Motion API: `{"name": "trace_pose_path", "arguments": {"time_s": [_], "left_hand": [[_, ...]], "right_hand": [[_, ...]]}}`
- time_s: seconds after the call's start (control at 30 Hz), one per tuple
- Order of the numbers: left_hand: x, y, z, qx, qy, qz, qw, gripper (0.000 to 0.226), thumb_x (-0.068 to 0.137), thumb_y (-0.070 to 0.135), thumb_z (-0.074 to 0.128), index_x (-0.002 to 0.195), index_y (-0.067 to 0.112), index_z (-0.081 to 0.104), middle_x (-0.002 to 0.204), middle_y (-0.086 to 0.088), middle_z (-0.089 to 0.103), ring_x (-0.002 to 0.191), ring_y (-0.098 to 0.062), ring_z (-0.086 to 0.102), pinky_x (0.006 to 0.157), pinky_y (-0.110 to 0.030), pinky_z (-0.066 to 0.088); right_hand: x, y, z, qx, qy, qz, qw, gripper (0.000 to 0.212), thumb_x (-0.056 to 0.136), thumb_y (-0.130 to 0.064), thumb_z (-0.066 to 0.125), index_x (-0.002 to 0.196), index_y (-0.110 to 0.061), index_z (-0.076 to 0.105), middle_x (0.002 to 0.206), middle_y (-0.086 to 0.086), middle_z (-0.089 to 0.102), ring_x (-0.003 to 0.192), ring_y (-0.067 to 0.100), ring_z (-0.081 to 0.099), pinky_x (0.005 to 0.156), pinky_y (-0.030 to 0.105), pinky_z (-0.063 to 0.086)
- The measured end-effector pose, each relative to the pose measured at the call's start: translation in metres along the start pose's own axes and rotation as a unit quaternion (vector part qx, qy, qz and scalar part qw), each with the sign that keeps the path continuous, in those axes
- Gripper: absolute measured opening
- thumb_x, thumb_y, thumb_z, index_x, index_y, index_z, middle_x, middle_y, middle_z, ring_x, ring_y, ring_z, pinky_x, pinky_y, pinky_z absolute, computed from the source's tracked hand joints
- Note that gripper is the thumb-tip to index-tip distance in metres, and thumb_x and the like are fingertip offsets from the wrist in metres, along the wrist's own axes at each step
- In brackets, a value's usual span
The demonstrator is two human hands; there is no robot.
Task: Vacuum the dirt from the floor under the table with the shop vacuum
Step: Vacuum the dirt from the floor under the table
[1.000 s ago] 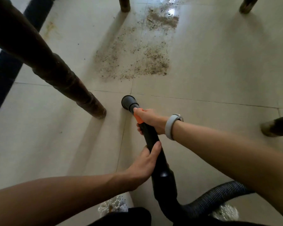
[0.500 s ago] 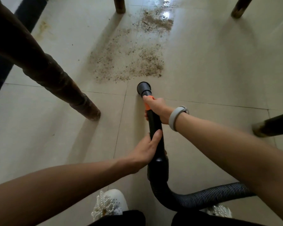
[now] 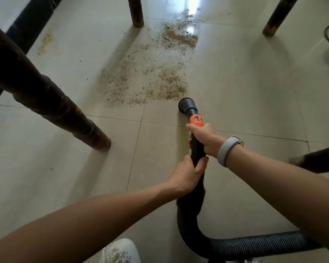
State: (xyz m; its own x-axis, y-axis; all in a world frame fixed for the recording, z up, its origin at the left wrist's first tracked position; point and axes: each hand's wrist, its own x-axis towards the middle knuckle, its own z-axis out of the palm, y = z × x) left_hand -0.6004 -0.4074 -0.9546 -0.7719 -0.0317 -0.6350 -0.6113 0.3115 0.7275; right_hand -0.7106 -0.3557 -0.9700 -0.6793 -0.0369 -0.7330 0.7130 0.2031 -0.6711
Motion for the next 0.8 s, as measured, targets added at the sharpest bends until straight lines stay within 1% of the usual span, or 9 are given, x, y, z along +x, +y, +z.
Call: {"name": "trace_pose_path", "arguments": {"time_s": [0.13, 0.23, 0.27, 0.33, 0.47, 0.53, 0.67, 0.73, 0.8], "left_hand": [[0.003, 0.006, 0.003, -0.069, -0.064, 0.000, 0.996, 0.028, 0.094, 0.045, 0.046, 0.099, 0.017, 0.047, 0.095, -0.010, 0.061, 0.094, -0.029, 0.064, 0.088, -0.043, 0.052], [-0.002, 0.001, 0.003, -0.096, -0.106, 0.013, 0.990, 0.018, 0.095, 0.037, 0.051, 0.100, 0.020, 0.049, 0.089, 0.000, 0.060, 0.084, -0.015, 0.062, 0.080, -0.030, 0.052], [-0.003, 0.000, 0.003, -0.094, -0.101, 0.020, 0.990, 0.019, 0.095, 0.036, 0.051, 0.102, 0.019, 0.049, 0.088, 0.003, 0.059, 0.082, -0.012, 0.060, 0.078, -0.027, 0.051], [-0.002, 0.000, 0.003, -0.086, -0.080, 0.029, 0.993, 0.021, 0.096, 0.037, 0.049, 0.105, 0.018, 0.049, 0.090, 0.001, 0.058, 0.085, -0.013, 0.059, 0.081, -0.030, 0.051], [-0.002, -0.002, -0.001, -0.087, -0.057, 0.036, 0.994, 0.014, 0.097, 0.035, 0.048, 0.098, 0.021, 0.049, 0.086, 0.003, 0.057, 0.085, -0.014, 0.059, 0.083, -0.032, 0.051], [-0.003, -0.007, -0.005, -0.073, -0.048, 0.035, 0.996, 0.018, 0.096, 0.036, 0.048, 0.104, 0.020, 0.049, 0.091, 0.001, 0.058, 0.091, -0.017, 0.060, 0.086, -0.034, 0.051], [-0.005, -0.013, -0.021, -0.058, -0.039, 0.038, 0.997, 0.021, 0.097, 0.036, 0.048, 0.108, 0.019, 0.048, 0.095, -0.001, 0.057, 0.092, -0.016, 0.058, 0.082, -0.029, 0.050], [-0.001, -0.012, -0.031, -0.057, -0.034, 0.042, 0.997, 0.019, 0.097, 0.034, 0.048, 0.105, 0.017, 0.050, 0.094, -0.003, 0.058, 0.092, -0.019, 0.059, 0.085, -0.033, 0.050], [0.001, -0.012, -0.039, -0.065, -0.044, 0.037, 0.996, 0.018, 0.097, 0.033, 0.047, 0.103, 0.016, 0.050, 0.091, -0.003, 0.057, 0.087, -0.016, 0.058, 0.080, -0.030, 0.051]], "right_hand": [[0.013, -0.009, -0.015, 0.021, 0.003, -0.003, 1.000, 0.024, 0.090, -0.020, 0.060, 0.099, -0.005, 0.045, 0.066, 0.009, 0.047, 0.047, 0.019, 0.047, 0.042, 0.023, 0.043], [0.020, -0.013, -0.026, 0.024, -0.017, 0.000, 1.000, 0.024, 0.091, -0.022, 0.060, 0.101, -0.006, 0.045, 0.065, 0.008, 0.048, 0.046, 0.018, 0.047, 0.041, 0.023, 0.044], [0.020, -0.014, -0.027, 0.023, -0.024, 0.001, 0.999, 0.024, 0.091, -0.022, 0.060, 0.101, -0.006, 0.045, 0.065, 0.008, 0.048, 0.047, 0.018, 0.048, 0.042, 0.023, 0.044], [0.022, -0.016, -0.025, 0.021, -0.033, 0.003, 0.999, 0.025, 0.090, -0.023, 0.060, 0.103, -0.006, 0.046, 0.065, 0.008, 0.049, 0.048, 0.018, 0.048, 0.043, 0.024, 0.045], [0.024, -0.017, -0.013, 0.014, -0.040, 0.001, 0.999, 0.034, 0.089, -0.025, 0.063, 0.111, -0.005, 0.047, 0.068, 0.008, 0.051, 0.051, 0.018, 0.050, 0.049, 0.028, 0.046], [0.023, -0.014, -0.005, 0.016, -0.042, -0.005, 0.999, 0.035, 0.088, -0.025, 0.064, 0.110, -0.005, 0.046, 0.068, 0.008, 0.051, 0.051, 0.019, 0.051, 0.050, 0.029, 0.046], [0.016, -0.006, 0.008, 0.041, -0.052, -0.019, 0.998, 0.037, 0.087, -0.024, 0.066, 0.110, -0.003, 0.044, 0.068, 0.009, 0.051, 0.048, 0.019, 0.051, 0.047, 0.028, 0.048], [0.011, -0.002, 0.014, 0.059, -0.056, -0.016, 0.997, 0.034, 0.088, -0.022, 0.064, 0.109, -0.003, 0.045, 0.069, 0.009, 0.051, 0.049, 0.019, 0.052, 0.046, 0.027, 0.049], [0.004, 0.000, 0.020, 0.078, -0.060, -0.011, 0.995, 0.026, 0.090, -0.021, 0.062, 0.103, -0.004, 0.047, 0.069, 0.009, 0.050, 0.048, 0.019, 0.051, 0.045, 0.026, 0.049]]}}
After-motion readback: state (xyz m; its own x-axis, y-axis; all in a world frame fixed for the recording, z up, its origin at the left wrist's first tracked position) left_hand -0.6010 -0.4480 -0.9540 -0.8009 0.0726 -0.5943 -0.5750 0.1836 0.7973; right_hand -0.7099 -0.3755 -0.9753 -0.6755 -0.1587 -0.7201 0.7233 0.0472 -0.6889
